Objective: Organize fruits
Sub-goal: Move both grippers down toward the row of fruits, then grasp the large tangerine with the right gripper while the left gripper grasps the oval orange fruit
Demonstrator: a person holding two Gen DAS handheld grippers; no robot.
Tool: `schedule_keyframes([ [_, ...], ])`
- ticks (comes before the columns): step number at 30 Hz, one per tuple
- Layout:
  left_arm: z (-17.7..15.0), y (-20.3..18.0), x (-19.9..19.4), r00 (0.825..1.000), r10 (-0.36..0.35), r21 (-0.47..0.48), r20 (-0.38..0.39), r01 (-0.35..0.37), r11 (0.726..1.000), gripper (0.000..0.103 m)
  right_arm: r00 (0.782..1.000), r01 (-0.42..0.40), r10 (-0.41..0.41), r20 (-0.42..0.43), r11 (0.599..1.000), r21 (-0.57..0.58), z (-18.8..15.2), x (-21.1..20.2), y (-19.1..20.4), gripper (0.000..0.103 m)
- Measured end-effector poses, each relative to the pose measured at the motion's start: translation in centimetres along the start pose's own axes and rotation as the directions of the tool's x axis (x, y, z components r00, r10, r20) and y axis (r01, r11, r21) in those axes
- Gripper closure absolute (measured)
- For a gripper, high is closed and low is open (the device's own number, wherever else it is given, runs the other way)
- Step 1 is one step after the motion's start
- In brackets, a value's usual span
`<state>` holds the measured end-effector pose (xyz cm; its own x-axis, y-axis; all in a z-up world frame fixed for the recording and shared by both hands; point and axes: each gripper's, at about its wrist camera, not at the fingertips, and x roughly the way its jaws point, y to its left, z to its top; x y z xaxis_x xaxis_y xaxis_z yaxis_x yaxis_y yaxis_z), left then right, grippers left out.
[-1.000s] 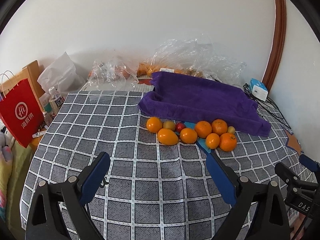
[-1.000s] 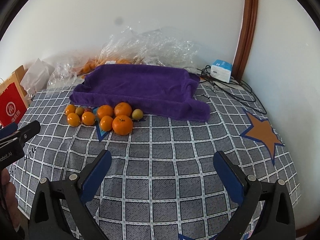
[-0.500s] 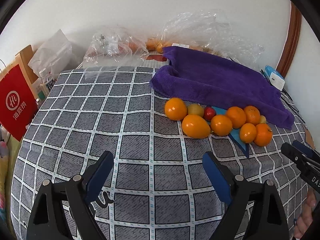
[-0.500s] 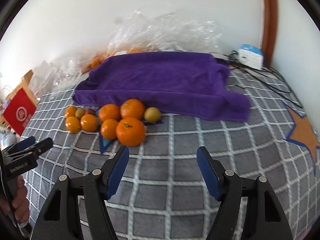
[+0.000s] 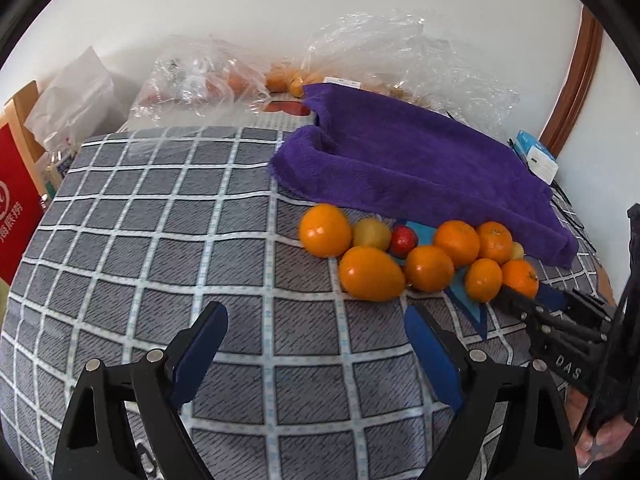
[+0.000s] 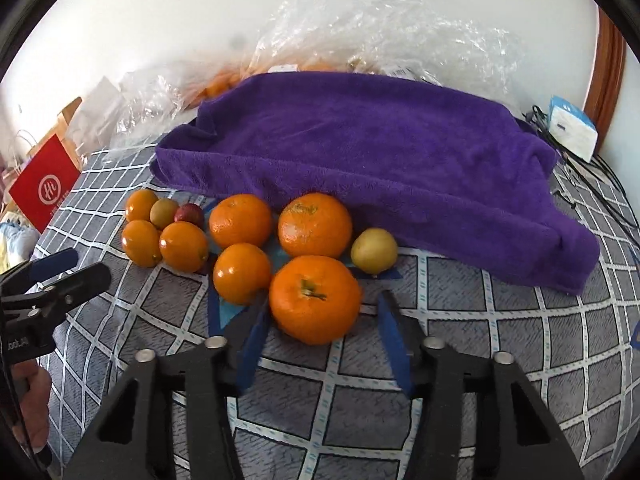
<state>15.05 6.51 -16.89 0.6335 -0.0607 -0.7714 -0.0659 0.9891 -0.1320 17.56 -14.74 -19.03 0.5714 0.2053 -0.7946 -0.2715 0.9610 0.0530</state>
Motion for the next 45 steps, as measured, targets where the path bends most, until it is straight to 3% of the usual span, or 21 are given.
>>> schedule_keyframes([
  [5, 0.5, -1.3, 1.4, 1.000, -0.018, 0.021, -0.014, 0.019, 1.000, 0.026, 1.000, 0.023, -0.023, 0.020, 1.000, -0.018, -0.7, -1.3, -0.7, 0.061],
  [10, 0.3, -2.5, 2.1, 1.000, -0.011, 0.065, 0.004, 0.011, 0.998, 0.030, 0.997, 0.049, -0.051, 0.053, 0.998, 0.037, -2.1, -3.2, -3.3, 0.061],
  [13, 0.2, -2.9, 2.3, 1.000, -0.005, 0.081, 0.014, 0.004, 0.997, 0.043, 0.996, 0.070, -0.074, 0.056, 0.996, 0.063, -2.8, -3.7, -4.7, 0.061],
  [15, 0.3, -2.8, 2.2, 0.999, -0.048, 0.082, 0.019, 0.046, 0.996, 0.059, 0.996, 0.070, -0.075, 0.058, 0.995, 0.076, -3.2, -3.8, -5.3, 0.061],
  [21, 0.0, -1.6, 1.6, 0.993, -0.106, 0.014, 0.052, 0.106, 0.994, 0.061, 0.993, 0.058, -0.068, 0.097, 0.993, 0.104, -3.9, -4.1, -6.0, 0.061],
  [35, -0.2, -1.6, -0.6, 0.980, -0.117, 0.033, 0.162, 0.113, 0.993, 0.061, 0.984, 0.090, -0.122, 0.129, 0.969, 0.231, -3.7, -6.2, -8.6, 0.061],
  [45, 0.1, -1.4, -1.4, 0.980, -0.091, 0.003, 0.175, 0.092, 0.996, 0.061, 0.980, 0.104, -0.136, 0.148, 0.973, 0.207, -3.6, -8.3, -8.2, 0.061],
])
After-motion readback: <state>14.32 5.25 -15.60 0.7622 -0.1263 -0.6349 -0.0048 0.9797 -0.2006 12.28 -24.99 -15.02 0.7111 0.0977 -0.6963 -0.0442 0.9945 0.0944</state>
